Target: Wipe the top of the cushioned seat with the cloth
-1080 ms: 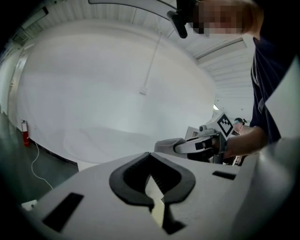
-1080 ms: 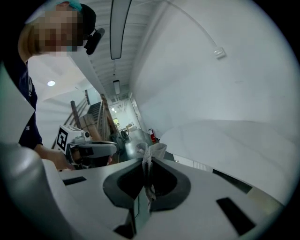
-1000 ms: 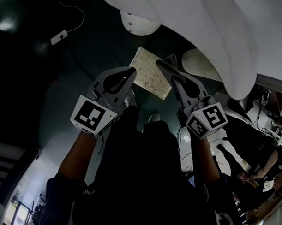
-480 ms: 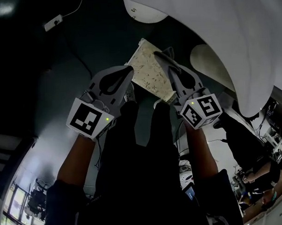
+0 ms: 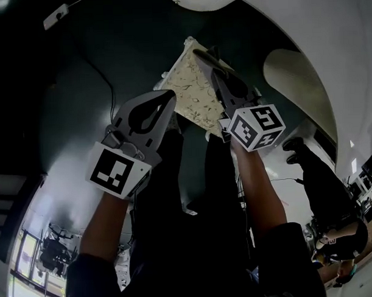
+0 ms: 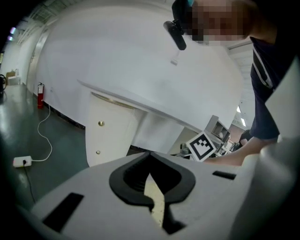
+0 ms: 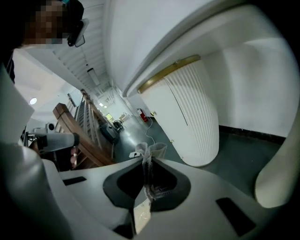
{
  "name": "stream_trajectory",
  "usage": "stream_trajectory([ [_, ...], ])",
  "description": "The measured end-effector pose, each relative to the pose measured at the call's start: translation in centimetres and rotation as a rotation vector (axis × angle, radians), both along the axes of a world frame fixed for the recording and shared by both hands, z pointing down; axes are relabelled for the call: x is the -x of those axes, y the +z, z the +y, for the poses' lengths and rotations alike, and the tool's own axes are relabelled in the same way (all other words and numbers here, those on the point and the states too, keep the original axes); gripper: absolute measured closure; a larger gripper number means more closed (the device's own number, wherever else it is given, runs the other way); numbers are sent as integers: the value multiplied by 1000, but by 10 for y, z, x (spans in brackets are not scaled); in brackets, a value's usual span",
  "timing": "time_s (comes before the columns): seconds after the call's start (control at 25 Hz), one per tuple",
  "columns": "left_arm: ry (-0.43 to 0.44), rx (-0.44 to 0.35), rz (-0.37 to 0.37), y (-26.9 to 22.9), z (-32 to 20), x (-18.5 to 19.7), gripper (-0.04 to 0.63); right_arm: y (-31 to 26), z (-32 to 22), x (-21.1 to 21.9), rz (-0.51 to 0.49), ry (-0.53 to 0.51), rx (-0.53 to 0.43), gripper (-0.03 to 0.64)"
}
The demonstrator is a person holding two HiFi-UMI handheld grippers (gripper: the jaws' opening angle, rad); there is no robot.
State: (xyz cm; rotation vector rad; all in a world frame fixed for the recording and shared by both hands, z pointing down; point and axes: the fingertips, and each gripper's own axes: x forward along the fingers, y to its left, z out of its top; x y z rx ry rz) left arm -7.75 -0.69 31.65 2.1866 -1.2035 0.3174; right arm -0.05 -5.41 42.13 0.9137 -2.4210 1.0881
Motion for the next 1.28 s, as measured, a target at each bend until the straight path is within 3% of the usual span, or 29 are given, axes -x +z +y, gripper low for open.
stream_trajectory([
  [0.24,-1,85,5,48,5,6,588,63,-17,29,-47,26,83,584],
  [0.48,15,103,-10,74,1,7,588,112,-19,24,-33,79,161,584],
  [0.88,120,125,-3,81,-1,-50,588,140,1,-61,108,157,185,584],
  [1.28,221,124,-4,79,6,-126,588,148,40,-150,155,243,226,584],
])
